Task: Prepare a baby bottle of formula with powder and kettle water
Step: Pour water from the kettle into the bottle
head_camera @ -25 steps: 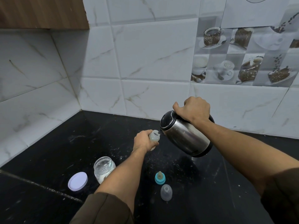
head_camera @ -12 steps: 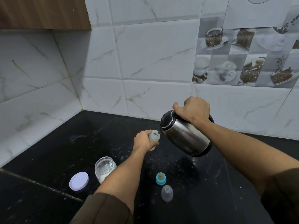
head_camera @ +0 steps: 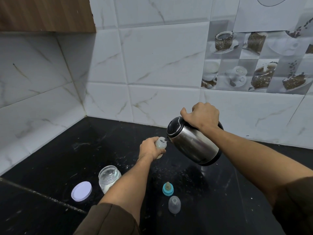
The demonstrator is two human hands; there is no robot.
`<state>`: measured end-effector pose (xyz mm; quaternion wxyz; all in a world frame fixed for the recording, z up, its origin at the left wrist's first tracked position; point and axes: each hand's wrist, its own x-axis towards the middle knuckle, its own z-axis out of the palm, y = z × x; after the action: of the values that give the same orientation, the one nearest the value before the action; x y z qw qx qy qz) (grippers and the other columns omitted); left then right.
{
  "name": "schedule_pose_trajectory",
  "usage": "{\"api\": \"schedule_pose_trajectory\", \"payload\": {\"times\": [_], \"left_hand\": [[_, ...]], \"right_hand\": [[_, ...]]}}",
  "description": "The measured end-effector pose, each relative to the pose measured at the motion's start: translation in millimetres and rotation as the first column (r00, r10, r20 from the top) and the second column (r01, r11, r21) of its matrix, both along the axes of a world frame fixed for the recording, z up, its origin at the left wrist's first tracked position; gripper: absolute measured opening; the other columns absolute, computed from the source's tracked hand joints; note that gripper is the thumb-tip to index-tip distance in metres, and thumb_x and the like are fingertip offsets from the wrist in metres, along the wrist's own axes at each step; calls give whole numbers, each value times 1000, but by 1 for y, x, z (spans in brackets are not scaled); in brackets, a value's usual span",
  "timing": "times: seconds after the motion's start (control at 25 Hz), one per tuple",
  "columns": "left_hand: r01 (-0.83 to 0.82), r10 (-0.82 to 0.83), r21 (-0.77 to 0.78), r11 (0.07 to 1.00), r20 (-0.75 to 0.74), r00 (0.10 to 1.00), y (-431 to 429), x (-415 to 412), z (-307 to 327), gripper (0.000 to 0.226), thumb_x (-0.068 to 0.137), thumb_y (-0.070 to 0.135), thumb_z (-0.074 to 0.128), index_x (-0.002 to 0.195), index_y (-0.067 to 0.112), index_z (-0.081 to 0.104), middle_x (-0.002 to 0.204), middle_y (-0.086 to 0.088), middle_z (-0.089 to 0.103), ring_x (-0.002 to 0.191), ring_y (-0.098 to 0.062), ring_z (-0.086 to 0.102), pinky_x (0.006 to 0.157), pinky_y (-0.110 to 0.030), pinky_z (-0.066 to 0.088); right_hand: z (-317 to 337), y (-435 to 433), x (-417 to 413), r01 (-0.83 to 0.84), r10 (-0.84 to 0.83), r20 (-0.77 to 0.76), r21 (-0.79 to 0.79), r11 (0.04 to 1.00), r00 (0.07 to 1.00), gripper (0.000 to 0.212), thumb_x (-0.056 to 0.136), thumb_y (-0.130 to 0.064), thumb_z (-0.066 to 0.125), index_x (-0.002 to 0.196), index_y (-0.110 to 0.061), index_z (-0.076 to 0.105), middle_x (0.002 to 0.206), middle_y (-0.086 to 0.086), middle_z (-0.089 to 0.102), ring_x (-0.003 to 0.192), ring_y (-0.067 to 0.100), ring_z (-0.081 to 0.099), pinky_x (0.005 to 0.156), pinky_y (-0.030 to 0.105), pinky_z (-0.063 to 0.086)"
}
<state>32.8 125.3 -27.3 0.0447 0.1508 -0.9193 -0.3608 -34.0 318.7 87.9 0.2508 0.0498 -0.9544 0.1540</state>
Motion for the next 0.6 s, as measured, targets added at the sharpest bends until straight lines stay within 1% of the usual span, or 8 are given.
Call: {"api": "schedule_pose_trajectory", "payload": {"times": [0.12,0.28,0.44,0.6], "left_hand": [[-2,2,0,1000,-2,1000,1,0,-1,47,78,29,89,122,30,71,115,4,74,110,-18,65,99,-36,50],[-2,2,9,1000,4,1000,0,0,-2,50,77,29,90,123,31,71,117,4,74,111,-17,65,100,-36,50],[13,-13,-3,1000,10,1000,1,-2,-3,49,77,29,89,122,31,70,117,4,73,111,-18,65,100,-37,50],[15,-15,-5,1000,8,1000,2,-2,-3,50,78,29,89,124,30,70,119,4,73,112,-18,65,102,-39,51]], "right_hand": [[0,1,0,5,-5,2,5,1000,1000,60,88,-61,52,55,-11,59,52,2,52,49,21,45,55,29,33],[-1,2,-1,5,-5,1,4,1000,1000,60,88,-60,52,55,-11,59,50,1,51,48,20,45,52,27,31],[-4,3,-2,9,-9,6,2,1000,1000,61,88,-61,52,55,-11,61,51,2,53,50,22,48,55,29,37],[-4,3,-3,8,-8,3,-2,1000,1000,60,88,-61,52,54,-12,59,52,2,53,50,21,47,56,29,36]]}}
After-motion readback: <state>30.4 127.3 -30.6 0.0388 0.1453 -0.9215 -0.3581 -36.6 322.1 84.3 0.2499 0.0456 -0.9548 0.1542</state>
